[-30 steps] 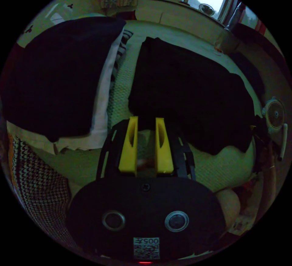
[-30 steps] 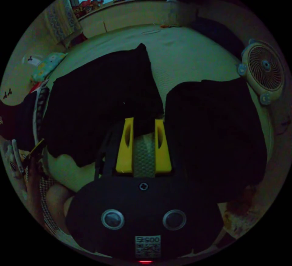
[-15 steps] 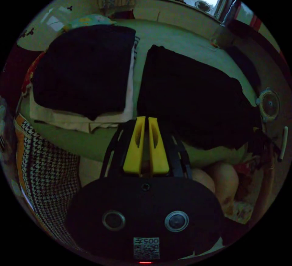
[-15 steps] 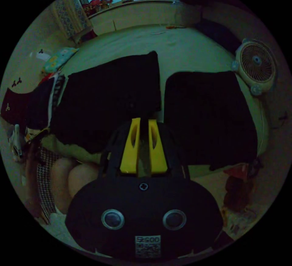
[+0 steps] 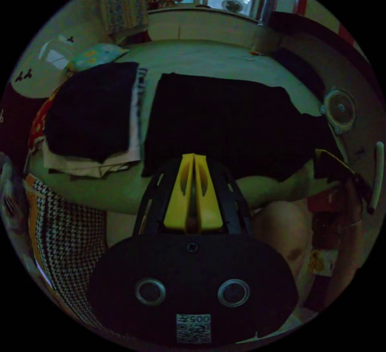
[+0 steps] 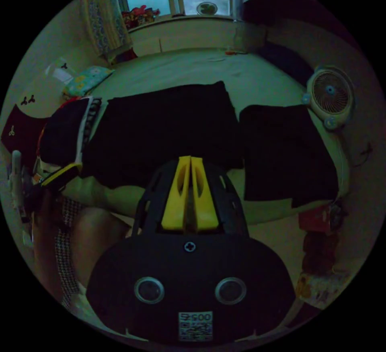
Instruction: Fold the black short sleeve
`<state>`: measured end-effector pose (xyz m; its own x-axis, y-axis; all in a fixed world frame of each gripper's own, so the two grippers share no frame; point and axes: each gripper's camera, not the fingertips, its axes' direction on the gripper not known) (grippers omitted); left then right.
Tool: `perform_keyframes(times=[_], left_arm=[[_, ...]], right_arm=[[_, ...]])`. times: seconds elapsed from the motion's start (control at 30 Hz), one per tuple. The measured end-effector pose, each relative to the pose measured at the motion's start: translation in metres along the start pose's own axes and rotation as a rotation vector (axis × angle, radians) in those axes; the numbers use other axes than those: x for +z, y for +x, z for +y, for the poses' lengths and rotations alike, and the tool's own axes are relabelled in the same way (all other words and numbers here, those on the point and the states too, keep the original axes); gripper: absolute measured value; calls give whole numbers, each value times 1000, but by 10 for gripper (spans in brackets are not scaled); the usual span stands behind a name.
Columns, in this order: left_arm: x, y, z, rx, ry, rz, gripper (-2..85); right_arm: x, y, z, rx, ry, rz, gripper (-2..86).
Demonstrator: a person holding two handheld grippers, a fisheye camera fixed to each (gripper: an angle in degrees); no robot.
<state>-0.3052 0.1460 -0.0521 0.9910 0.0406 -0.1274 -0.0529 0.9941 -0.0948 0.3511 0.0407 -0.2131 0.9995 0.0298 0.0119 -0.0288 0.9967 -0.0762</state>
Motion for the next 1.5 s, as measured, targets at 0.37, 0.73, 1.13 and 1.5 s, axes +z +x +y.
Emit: perform_keyframes(times=[0.37,0.73,1.13,1.5], left_arm=[[25,145,-25,10,-57,41,-1],[10,254,-46,29,-22,-4,-3],[-42,392,-86,170,17,138,12],[-31,579,-128,522,-85,172,113]], right_arm=[[25,1,19,-24,-125,96,-14],[11,21,24,-19,-76,54,-16],[-74,92,20,35,52,48,2],[-109,184,20,206,88,77,9]])
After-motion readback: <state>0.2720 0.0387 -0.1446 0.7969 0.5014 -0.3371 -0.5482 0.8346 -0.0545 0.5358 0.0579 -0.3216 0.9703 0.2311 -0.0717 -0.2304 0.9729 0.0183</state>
